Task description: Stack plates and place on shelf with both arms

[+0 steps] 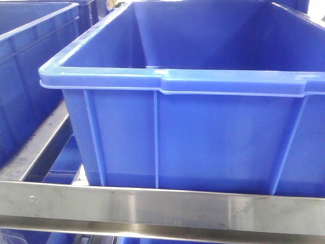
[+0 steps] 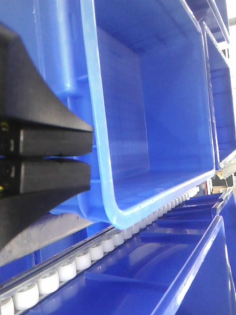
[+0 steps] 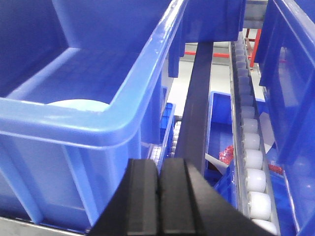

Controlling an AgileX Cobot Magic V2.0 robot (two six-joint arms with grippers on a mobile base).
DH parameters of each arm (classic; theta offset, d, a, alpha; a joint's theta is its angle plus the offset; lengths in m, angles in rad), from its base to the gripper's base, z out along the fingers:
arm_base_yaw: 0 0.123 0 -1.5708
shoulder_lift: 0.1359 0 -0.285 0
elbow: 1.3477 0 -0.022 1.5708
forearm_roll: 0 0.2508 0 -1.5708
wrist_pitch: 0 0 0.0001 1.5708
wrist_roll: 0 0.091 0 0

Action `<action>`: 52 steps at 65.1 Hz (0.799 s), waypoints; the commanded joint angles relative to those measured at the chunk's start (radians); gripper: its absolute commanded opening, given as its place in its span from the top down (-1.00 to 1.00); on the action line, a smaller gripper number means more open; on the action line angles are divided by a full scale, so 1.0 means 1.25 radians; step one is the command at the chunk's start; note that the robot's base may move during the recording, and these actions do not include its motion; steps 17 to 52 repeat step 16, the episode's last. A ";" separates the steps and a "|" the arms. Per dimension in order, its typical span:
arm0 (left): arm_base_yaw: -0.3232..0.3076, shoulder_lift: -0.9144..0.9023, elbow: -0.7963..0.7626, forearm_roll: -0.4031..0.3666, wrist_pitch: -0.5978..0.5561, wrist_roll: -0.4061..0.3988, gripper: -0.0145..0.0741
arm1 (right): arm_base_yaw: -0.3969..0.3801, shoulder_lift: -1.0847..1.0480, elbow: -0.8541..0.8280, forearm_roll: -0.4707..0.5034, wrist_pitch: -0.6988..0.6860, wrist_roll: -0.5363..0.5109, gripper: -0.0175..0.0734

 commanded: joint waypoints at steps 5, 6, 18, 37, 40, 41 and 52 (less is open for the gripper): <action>0.001 -0.018 0.002 -0.008 -0.064 -0.010 0.49 | -0.005 -0.014 0.001 -0.010 -0.075 0.000 0.51; 0.001 -0.018 0.002 -0.008 -0.064 -0.010 0.49 | -0.005 -0.014 0.001 -0.010 -0.075 0.000 0.51; 0.001 -0.018 0.002 -0.008 -0.064 -0.010 0.49 | -0.005 -0.014 0.001 -0.010 -0.075 0.000 0.51; 0.001 -0.018 0.002 -0.008 -0.064 -0.010 0.49 | -0.005 -0.014 0.001 -0.010 -0.075 0.000 0.51; 0.001 -0.018 0.002 -0.008 -0.064 -0.010 0.49 | -0.005 -0.014 0.001 -0.010 -0.075 0.000 0.51; 0.001 -0.018 0.002 -0.008 -0.064 -0.010 0.49 | -0.005 -0.014 0.001 -0.010 -0.075 0.000 0.51; 0.001 -0.018 0.002 -0.008 -0.064 -0.010 0.49 | -0.005 -0.014 0.001 -0.010 -0.075 0.000 0.51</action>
